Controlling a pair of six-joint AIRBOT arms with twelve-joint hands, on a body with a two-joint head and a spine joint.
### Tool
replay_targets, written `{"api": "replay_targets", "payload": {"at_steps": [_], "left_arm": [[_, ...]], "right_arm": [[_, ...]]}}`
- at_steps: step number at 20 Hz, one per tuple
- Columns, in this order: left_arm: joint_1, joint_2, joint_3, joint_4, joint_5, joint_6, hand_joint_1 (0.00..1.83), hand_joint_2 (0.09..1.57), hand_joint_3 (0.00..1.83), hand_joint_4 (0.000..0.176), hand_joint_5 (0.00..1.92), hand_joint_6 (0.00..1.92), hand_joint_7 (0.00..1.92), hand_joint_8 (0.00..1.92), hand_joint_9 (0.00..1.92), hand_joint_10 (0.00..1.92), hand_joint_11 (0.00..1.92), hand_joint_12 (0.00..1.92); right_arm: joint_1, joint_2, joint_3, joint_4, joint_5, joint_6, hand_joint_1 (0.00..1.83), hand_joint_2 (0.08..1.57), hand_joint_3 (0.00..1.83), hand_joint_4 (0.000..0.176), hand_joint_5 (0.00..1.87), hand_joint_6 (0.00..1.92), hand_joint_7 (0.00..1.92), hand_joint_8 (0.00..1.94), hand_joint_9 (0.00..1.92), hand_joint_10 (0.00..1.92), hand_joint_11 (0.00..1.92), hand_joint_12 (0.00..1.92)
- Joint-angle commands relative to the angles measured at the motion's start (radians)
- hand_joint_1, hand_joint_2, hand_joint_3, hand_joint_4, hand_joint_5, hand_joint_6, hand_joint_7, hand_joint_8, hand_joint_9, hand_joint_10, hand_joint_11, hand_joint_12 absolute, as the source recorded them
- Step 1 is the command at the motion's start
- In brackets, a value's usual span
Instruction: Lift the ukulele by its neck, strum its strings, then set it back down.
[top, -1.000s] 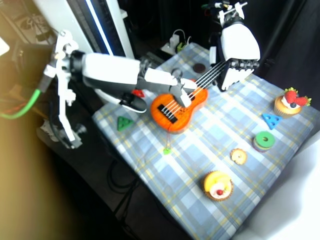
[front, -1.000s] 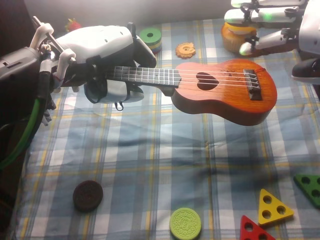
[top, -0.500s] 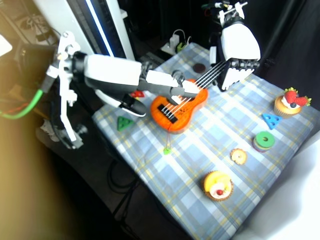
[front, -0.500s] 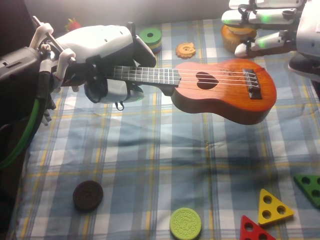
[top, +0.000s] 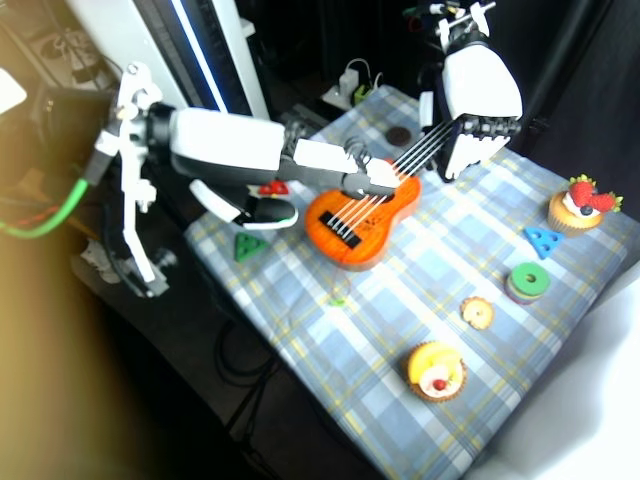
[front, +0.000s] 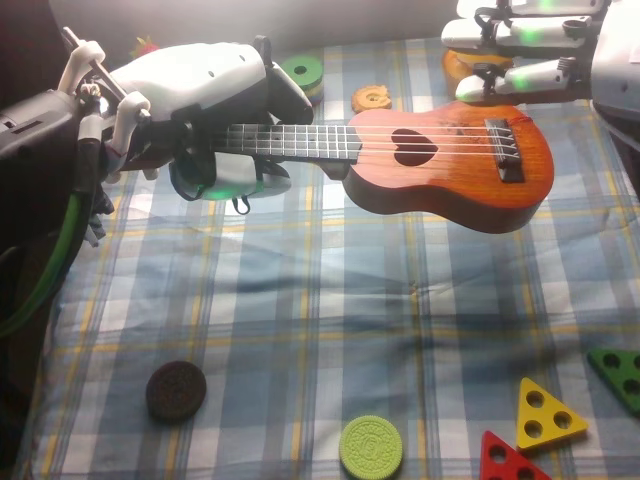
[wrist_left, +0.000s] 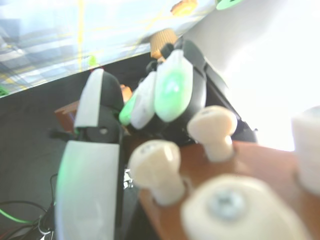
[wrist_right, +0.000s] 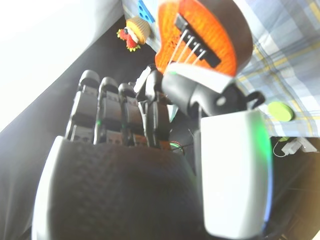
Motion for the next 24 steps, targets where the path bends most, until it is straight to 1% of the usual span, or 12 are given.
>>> {"api": "replay_targets", "payload": {"at_steps": [1, 4, 6, 7, 9, 10, 12, 14, 15, 20, 22, 24], "left_arm": [[-0.012, -0.005, -0.005, 0.007, -0.114, -0.008, 1.13, 1.25, 0.03, 0.000, 0.73, 1.58, 1.28, 1.92, 1.44, 1.92, 1.52, 1.92], [-0.012, -0.004, -0.006, 0.007, -0.117, -0.009, 1.09, 1.23, 0.02, 0.000, 0.75, 1.41, 1.30, 1.92, 1.47, 1.92, 1.55, 1.92], [-0.012, -0.004, -0.007, 0.009, -0.118, -0.009, 1.26, 1.21, 0.01, 0.000, 0.84, 1.90, 1.30, 1.92, 1.48, 1.92, 1.57, 1.92], [-0.012, -0.004, -0.008, 0.010, -0.120, -0.010, 1.12, 1.24, 0.02, 0.000, 0.74, 1.54, 1.29, 1.92, 1.47, 1.92, 1.56, 1.92], [-0.012, -0.002, -0.010, 0.017, -0.123, -0.018, 1.11, 1.22, 0.01, 0.000, 0.78, 1.36, 1.29, 1.92, 1.46, 1.92, 1.55, 1.92], [-0.012, -0.002, -0.012, 0.022, -0.124, -0.023, 1.11, 1.22, 0.01, 0.000, 0.77, 1.37, 1.28, 1.92, 1.45, 1.92, 1.54, 1.92], [-0.009, 0.004, -0.018, 0.030, -0.135, -0.031, 1.30, 1.20, 0.00, 0.000, 0.88, 1.90, 1.28, 1.92, 1.45, 1.92, 1.55, 1.92], [-0.006, 0.010, -0.023, 0.036, -0.143, -0.037, 1.33, 1.21, 0.00, 0.000, 0.92, 1.92, 1.25, 1.92, 1.43, 1.92, 1.54, 1.92], [-0.004, 0.011, -0.024, 0.037, -0.145, -0.038, 1.34, 1.21, 0.00, 0.000, 0.93, 1.92, 1.25, 1.92, 1.44, 1.92, 1.54, 1.92], [0.004, 0.012, -0.024, 0.037, -0.152, -0.051, 1.31, 1.20, 0.00, 0.000, 0.90, 1.92, 1.27, 1.92, 1.46, 1.92, 1.56, 1.92], [0.003, 0.012, -0.025, 0.037, -0.157, -0.052, 1.12, 1.25, 0.03, 0.000, 0.73, 1.59, 1.26, 1.92, 1.45, 1.92, 1.54, 1.92], [0.001, 0.013, -0.025, 0.038, -0.168, -0.056, 1.23, 1.24, 0.02, 0.000, 0.77, 1.86, 1.29, 1.92, 1.48, 1.92, 1.58, 1.92]], "right_arm": [[0.020, 0.004, 0.002, 0.026, 0.027, -0.005, 1.09, 1.16, 0.47, 0.000, 0.36, 0.00, 0.03, 0.00, 0.00, 0.00, 0.00, 0.00], [0.023, 0.002, 0.004, 0.027, 0.027, -0.005, 1.11, 1.05, 0.74, 0.000, 0.38, 0.00, 0.00, 0.00, 0.00, 0.00, 0.00, 0.00], [0.024, 0.001, 0.006, 0.027, 0.027, -0.005, 1.16, 0.97, 0.92, 0.000, 0.37, 0.01, 0.02, 0.00, 0.00, 0.00, 0.00, 0.00], [0.024, 0.000, 0.007, 0.027, 0.026, -0.005, 1.00, 1.06, 0.68, 0.000, 0.34, 0.01, 0.02, 0.00, 0.00, 0.00, 0.00, 0.00], [0.024, -0.003, 0.009, 0.026, 0.024, -0.005, 1.10, 1.09, 0.60, 0.000, 0.33, 0.01, 0.02, 0.00, 0.00, 0.00, 0.00, 0.00], [0.024, -0.003, 0.010, 0.026, 0.021, -0.005, 0.84, 1.17, 0.37, 0.047, 0.29, 0.00, 0.00, 0.00, 0.00, 0.00, 0.00, 0.00], [0.024, -0.003, 0.012, 0.026, 0.016, -0.005, 1.11, 1.15, 0.53, 0.043, 0.24, 0.00, 0.00, 0.00, 0.00, 0.00, 0.00, 0.00], [0.024, -0.003, 0.012, 0.026, 0.016, -0.005, 0.80, 1.17, 0.48, 0.007, 0.23, 0.00, 0.00, 0.00, 0.00, 0.00, 0.00, 0.00], [0.024, -0.003, 0.012, 0.026, 0.016, -0.005, 0.93, 1.17, 0.54, 0.000, 0.27, 0.01, 0.01, 0.00, 0.00, 0.00, 0.00, 0.01], [0.024, -0.002, 0.011, 0.038, 0.017, -0.005, 0.89, 1.29, 0.21, 0.000, 0.23, 0.01, 0.00, 0.00, 0.00, 0.00, 0.01, 0.01], [0.023, 0.004, 0.011, 0.052, 0.020, -0.005, 1.09, 1.05, 0.86, 0.000, 0.26, 0.01, 0.04, 0.01, 0.02, 0.01, 0.00, 0.41], [0.020, 0.016, 0.008, 0.069, 0.029, -0.005, 0.93, 1.00, 0.95, 0.000, 0.31, 0.01, 0.09, 0.00, 0.02, 0.01, 0.00, 0.28]]}}
